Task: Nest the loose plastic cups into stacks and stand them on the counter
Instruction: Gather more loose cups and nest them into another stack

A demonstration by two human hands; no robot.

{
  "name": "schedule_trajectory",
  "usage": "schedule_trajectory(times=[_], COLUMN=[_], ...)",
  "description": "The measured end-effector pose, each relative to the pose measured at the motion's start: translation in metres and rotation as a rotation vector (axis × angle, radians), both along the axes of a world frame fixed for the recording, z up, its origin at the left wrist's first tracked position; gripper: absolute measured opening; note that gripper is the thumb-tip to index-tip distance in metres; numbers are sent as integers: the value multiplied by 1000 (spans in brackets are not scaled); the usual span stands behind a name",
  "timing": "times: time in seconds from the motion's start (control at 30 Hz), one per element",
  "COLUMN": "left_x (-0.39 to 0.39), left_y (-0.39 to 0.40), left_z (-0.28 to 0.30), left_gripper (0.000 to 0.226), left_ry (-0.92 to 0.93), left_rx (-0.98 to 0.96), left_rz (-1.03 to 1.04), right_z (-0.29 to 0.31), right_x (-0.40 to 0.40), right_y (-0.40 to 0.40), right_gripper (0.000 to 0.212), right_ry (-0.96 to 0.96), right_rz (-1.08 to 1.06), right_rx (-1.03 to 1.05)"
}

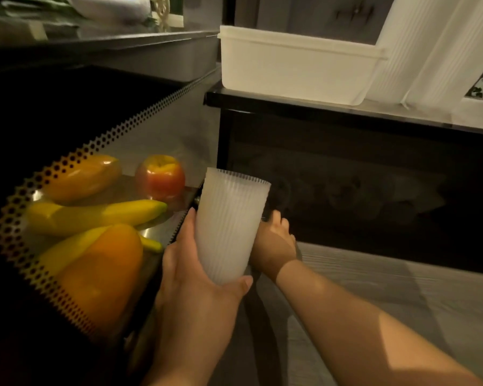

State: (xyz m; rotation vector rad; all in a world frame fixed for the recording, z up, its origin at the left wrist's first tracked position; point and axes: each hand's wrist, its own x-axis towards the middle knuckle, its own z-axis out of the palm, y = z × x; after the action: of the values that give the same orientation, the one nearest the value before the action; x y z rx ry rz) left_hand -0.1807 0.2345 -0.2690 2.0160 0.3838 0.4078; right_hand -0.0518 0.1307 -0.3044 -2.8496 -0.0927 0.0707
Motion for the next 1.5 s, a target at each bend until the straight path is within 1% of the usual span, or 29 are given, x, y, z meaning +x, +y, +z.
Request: schedule_trajectory(times=[0.13,0.23,0.33,0.47,0.57,0.63,0.7,0.77,0.8,0.83,0.9,0.93,0.97,1.03,1.07,1.13,1.27,1.33,1.37,1.43,1.47,1.5], left_x=[-4,-4,-4,0,3,5,6,7,8,9,9,9,9,8,8,10,13,13,13,12,11,11], left_y=[2,-1,-8,-19,-27,-30,-30,-28,-28,-28,-30,-30,-32,-35,-37,-39,-43,-46,-47,-48,-48,-48], left_z=[3,5,4,-3,-8,-9,-10,-10,-10,-10,-11,-13,-15,-18,-19,-22,-26,-27,-27,-28,-28,-27], left_gripper=[127,128,126,128,128,125,123,123,124,123,122,121,120,121,121,122,122,118,117,116,117,118], left_ry=[-9,6,17,62,113,129,140,144,143,139,122,109,96,64,55,48,62,39,18,-26,-43,-52], left_rx=[13,38,30,13,-3,23,75,117,137,156,195,198,188,153,142,145,50,4,5,57,83,90], left_rz=[-35,-57,-97,-159,-211,-236,-247,-257,-266,-283,-330,-350,-369,-387,-390,-407,-423,-429,-436,-448,-454,-459], right_z=[-4,-8,-11,-12,-11,-6,12,36,48,61,85,94,103,112,114,116,116,111,107,102,100,96], right_x=[-2,-5,-12,-19,-17,-14,-12,-13,-15,-18,-28,-33,-37,-42,-41,-39,-38,-40,-41,-43,-44,-44], right_y=[-12,-42,-81,-129,-154,-168,-177,-184,-186,-188,-188,-187,-184,-176,-172,-167,-160,-153,-149,-145,-146,-152], right_gripper=[38,28,31,31,28,33,33,21,14,12,25,31,34,36,37,40,49,48,45,32,31,40], right_ry=[-135,-164,-138,-109,-27,-51,-139,-214,-239,-259,-238,-188,-126,-6,49,113,147,174,183,189,197,195], right_rz=[-26,-28,-88,-165,-217,-257,-309,-337,-319,-263,-47,57,140,216,214,188,178,196,206,222,219,188], right_rx=[-7,3,84,68,178,218,332,567,689,800,996,1028,998,821,735,638,631,646,637,562,511,461])
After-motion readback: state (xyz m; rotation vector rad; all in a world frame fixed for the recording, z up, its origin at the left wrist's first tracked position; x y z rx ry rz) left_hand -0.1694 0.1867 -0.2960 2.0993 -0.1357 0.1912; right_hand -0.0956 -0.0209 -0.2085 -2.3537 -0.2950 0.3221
